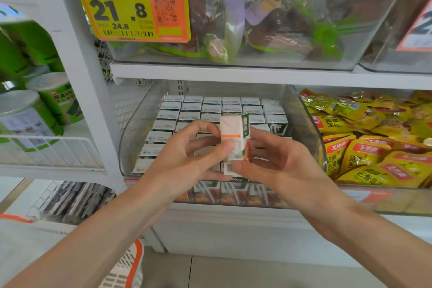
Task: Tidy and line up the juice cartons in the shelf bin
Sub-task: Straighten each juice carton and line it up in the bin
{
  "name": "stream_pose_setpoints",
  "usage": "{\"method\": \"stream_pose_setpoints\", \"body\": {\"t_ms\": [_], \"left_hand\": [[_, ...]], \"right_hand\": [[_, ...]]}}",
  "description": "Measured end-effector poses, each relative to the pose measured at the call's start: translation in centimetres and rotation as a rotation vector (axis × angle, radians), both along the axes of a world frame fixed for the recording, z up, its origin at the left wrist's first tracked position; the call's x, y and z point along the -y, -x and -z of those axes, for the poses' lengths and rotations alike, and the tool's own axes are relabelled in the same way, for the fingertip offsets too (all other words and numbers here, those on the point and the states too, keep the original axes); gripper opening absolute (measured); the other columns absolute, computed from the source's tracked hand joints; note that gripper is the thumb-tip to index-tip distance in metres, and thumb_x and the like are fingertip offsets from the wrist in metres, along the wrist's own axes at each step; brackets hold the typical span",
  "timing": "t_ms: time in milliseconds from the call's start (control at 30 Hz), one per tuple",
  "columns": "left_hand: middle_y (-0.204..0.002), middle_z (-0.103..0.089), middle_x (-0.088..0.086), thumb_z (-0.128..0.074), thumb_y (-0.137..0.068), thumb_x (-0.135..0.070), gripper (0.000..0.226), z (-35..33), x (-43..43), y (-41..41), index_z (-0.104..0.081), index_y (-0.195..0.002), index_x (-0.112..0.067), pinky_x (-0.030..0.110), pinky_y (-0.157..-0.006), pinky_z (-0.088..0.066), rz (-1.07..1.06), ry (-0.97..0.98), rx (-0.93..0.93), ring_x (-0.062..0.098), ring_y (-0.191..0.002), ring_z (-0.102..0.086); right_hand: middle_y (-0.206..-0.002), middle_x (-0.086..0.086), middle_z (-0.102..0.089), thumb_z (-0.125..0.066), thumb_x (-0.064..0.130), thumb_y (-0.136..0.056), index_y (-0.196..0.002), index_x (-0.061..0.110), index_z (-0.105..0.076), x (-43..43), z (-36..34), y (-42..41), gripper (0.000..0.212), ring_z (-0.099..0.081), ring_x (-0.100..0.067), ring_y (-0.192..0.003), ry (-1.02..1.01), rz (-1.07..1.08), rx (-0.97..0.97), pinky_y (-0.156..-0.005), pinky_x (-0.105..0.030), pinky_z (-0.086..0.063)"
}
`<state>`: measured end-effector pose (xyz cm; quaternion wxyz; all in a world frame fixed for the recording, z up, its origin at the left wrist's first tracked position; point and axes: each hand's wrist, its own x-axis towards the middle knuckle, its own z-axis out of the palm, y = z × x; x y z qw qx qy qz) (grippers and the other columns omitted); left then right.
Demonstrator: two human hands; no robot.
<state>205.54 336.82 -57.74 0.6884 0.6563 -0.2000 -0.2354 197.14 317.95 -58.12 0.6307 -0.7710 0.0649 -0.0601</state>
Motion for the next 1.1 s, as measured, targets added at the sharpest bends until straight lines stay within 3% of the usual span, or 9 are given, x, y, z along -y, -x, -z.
{"method": "stream_pose_setpoints", "body": {"t_ms": [67,167,267,400,700,800,900,1000,1100], "left_hand": [[-0.120,-0.077,-0.005,-0.079,-0.087,-0.020,0.032,0.0,0.0,0.0,-0.063,-0.114,-0.015,0.036,-0.076,-0.066,-0.003,0.004,0.019,0.023,-0.102,-0.078],[-0.125,-0.072,-0.021,-0.085,-0.082,-0.013,0.052,0.0,-0.1,0.1,-0.063,-0.124,-0.035,0.020,-0.078,-0.062,-0.006,-0.083,0.186,0.001,-0.111,-0.072],[-0.126,-0.067,-0.034,-0.090,-0.077,-0.009,0.065,-0.1,-0.1,0.1,-0.066,-0.122,-0.049,0.020,-0.102,-0.054,-0.010,-0.188,0.370,-0.015,-0.120,-0.060],[-0.126,-0.070,-0.028,-0.091,-0.075,-0.006,0.064,0.0,0.0,0.0,-0.067,-0.122,-0.041,0.037,-0.113,-0.049,-0.053,-0.187,0.422,-0.010,-0.126,-0.059],[-0.126,-0.069,-0.024,-0.091,-0.076,-0.007,0.062,0.5,0.1,-0.3,-0.063,-0.119,-0.041,0.040,-0.110,-0.052,-0.061,-0.234,0.500,-0.001,-0.130,-0.059],[-0.128,-0.069,-0.024,-0.091,-0.076,-0.026,0.057,0.3,0.1,-0.2,-0.063,-0.123,-0.042,0.041,-0.112,-0.048,-0.080,-0.217,0.490,-0.001,-0.130,-0.059],[-0.122,-0.072,-0.025,-0.080,-0.074,-0.050,0.054,0.0,0.1,-0.1,-0.066,-0.126,-0.040,0.025,-0.103,-0.051,-0.111,-0.176,0.489,-0.004,-0.121,-0.064],[-0.116,-0.074,-0.027,-0.065,-0.088,-0.049,0.039,-0.2,0.3,0.1,-0.066,-0.126,-0.046,0.010,-0.087,-0.053,-0.101,-0.150,0.410,-0.008,-0.110,-0.067],[-0.110,-0.075,-0.029,-0.050,-0.099,-0.047,0.034,-0.1,0.4,0.1,-0.064,-0.130,-0.048,0.020,-0.096,-0.050,-0.110,-0.146,0.337,-0.011,-0.108,-0.067]], "right_hand": [[-0.122,0.002,-0.077,-0.091,0.013,-0.080,-0.133,0.029,-0.069,0.4,0.0,0.0,0.059,-0.071,-0.012,-0.119,-0.050,-0.012,0.003,-0.110,-0.038,-0.053],[-0.124,0.006,-0.076,-0.088,-0.003,-0.079,-0.130,0.024,-0.068,0.5,0.2,0.0,0.060,-0.070,-0.010,-0.121,-0.029,-0.041,0.049,-0.111,-0.039,-0.052],[-0.126,0.008,-0.076,-0.088,-0.003,-0.079,-0.128,0.021,-0.068,0.5,0.4,-0.1,0.058,-0.067,-0.011,-0.127,0.083,-0.028,0.165,-0.113,-0.040,-0.050],[-0.129,0.011,-0.072,-0.091,0.005,-0.078,-0.131,0.026,-0.068,0.6,0.6,-0.3,0.061,-0.064,-0.012,-0.130,0.236,0.027,0.289,-0.107,-0.034,-0.055],[-0.129,0.013,-0.070,-0.091,0.005,-0.078,-0.135,0.026,-0.067,0.9,0.9,-0.5,0.065,-0.063,-0.010,-0.129,0.355,0.028,0.308,-0.107,-0.035,-0.055],[-0.129,0.015,-0.073,-0.089,0.011,-0.080,-0.137,0.026,-0.065,1.0,0.8,-0.5,0.064,-0.066,-0.006,-0.127,0.262,-0.003,0.286,-0.106,-0.029,-0.055],[-0.123,0.009,-0.078,-0.082,0.018,-0.084,-0.137,0.024,-0.062,0.8,0.5,-0.7,0.056,-0.073,-0.010,-0.117,-0.017,-0.028,0.213,-0.101,-0.024,-0.057],[-0.117,0.001,-0.080,-0.073,0.026,-0.095,-0.139,0.029,-0.059,0.5,0.6,-0.9,0.047,-0.076,-0.016,-0.112,-0.164,-0.027,0.103,-0.102,-0.032,-0.058],[-0.121,-0.009,-0.079,-0.066,0.025,-0.101,-0.153,0.037,-0.041,0.3,0.6,-1.1,0.059,-0.075,-0.027,-0.114,-0.382,-0.066,0.019,-0.107,-0.042,-0.055]]}}
